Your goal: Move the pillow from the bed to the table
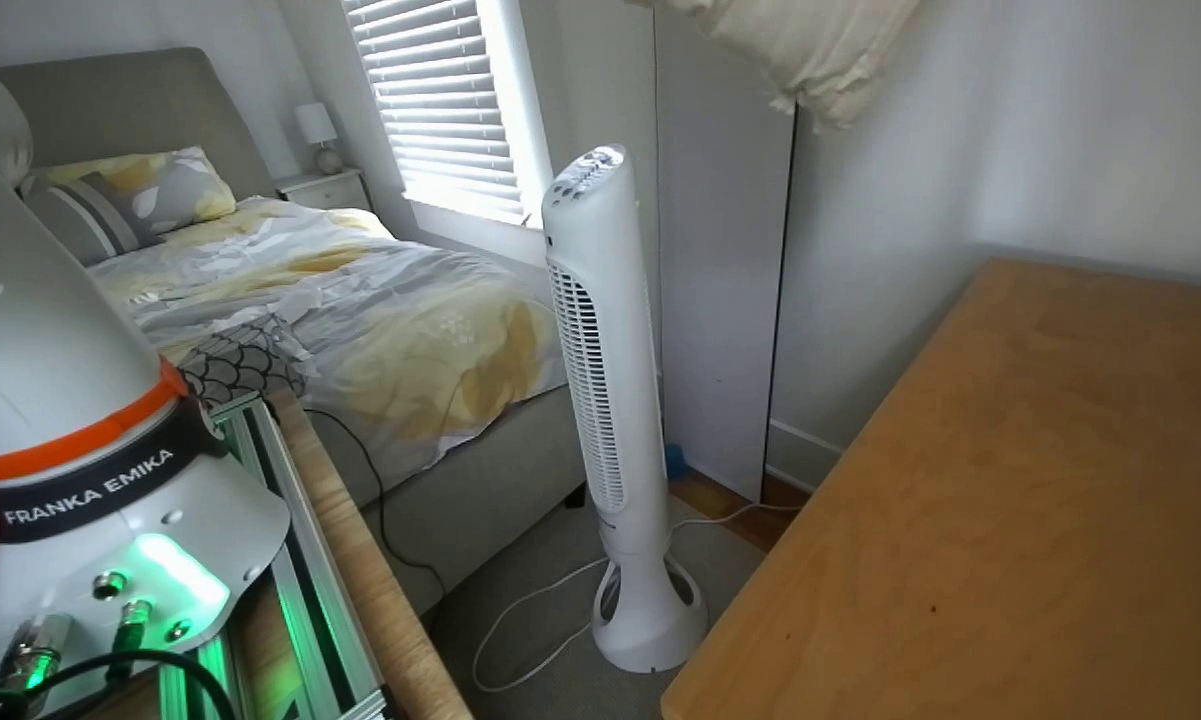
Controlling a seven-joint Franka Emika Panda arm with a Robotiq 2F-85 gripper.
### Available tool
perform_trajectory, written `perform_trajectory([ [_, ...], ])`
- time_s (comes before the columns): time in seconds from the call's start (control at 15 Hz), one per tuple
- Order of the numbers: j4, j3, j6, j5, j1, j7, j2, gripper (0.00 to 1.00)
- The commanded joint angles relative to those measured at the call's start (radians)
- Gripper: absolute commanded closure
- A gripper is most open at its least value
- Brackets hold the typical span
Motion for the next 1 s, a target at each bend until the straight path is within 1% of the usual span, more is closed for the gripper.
perform_trajectory([
  [0.0,-0.025,-0.053,0.117,0.020,-0.029,0.015,0.047,0.96],
  [0.2,-0.101,-0.101,0.181,0.026,-0.067,0.035,0.091,0.96],
  [0.53,-0.195,-0.150,0.304,0.039,-0.127,0.076,0.172,0.96],
  [0.6,-0.205,-0.156,0.365,0.029,-0.143,0.085,0.189,0.96],
  [0.67,-0.216,-0.163,0.399,0.039,-0.150,0.088,0.206,0.96],
  [0.93,-0.262,-0.189,0.621,0.065,-0.182,0.101,0.266,0.96],
])
